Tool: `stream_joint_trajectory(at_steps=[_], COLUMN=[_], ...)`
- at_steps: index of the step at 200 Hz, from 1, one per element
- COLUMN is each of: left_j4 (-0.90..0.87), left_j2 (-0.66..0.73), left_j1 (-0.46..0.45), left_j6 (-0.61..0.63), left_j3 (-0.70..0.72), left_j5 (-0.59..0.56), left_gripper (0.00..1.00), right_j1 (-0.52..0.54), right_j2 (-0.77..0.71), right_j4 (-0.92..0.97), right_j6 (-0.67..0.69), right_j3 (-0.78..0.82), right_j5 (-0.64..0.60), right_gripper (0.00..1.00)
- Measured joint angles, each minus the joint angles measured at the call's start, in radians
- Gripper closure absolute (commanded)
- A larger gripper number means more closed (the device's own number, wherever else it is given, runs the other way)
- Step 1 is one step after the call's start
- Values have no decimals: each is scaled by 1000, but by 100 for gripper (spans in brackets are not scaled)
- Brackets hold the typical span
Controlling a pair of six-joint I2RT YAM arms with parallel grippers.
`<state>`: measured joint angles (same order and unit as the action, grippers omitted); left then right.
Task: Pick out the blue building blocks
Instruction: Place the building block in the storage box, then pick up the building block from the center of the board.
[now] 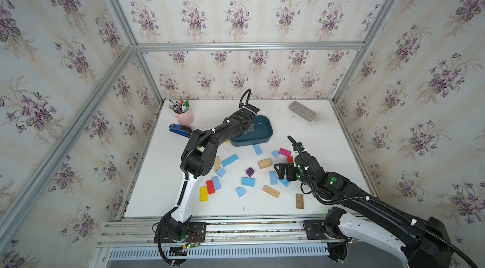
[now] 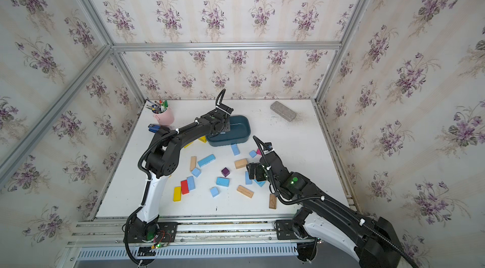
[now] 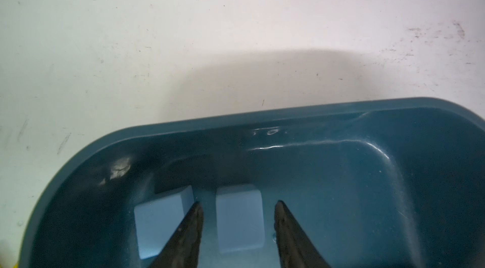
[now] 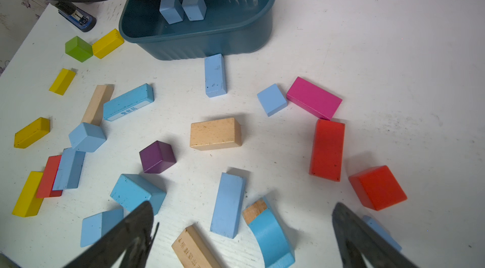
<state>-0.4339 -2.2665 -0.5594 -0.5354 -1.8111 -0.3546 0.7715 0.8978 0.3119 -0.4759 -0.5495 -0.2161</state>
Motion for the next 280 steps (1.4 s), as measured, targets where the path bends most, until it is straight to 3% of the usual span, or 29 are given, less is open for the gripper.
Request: stream_joint_trajectory(at_steps=[37, 65, 135, 163, 216, 280], left_j4=[-5, -7, 7, 8, -11, -67], left_j2=[18, 121, 685, 929, 1209, 1333], left_j1=[7, 9, -5, -10, -6, -6], left_j6=[3, 19, 85, 121, 251, 429], left_j3=[4, 59, 474, 637, 845, 941], left_j5=[21, 50, 167, 210, 310, 410], left_gripper=[35, 30, 12, 1, 1, 1], right_j1=[0, 0, 0, -1, 3, 135], right_j2=[-3, -5, 59, 109, 215, 321], right_j4=[0, 3, 27, 29, 29, 24], right_j6=[0, 0, 0, 0, -3, -68], right_j3=[0, 0, -21, -42, -87, -139], right_j5=[0, 0, 18, 24, 54, 71], right_gripper=[0, 0, 0, 1, 5, 5])
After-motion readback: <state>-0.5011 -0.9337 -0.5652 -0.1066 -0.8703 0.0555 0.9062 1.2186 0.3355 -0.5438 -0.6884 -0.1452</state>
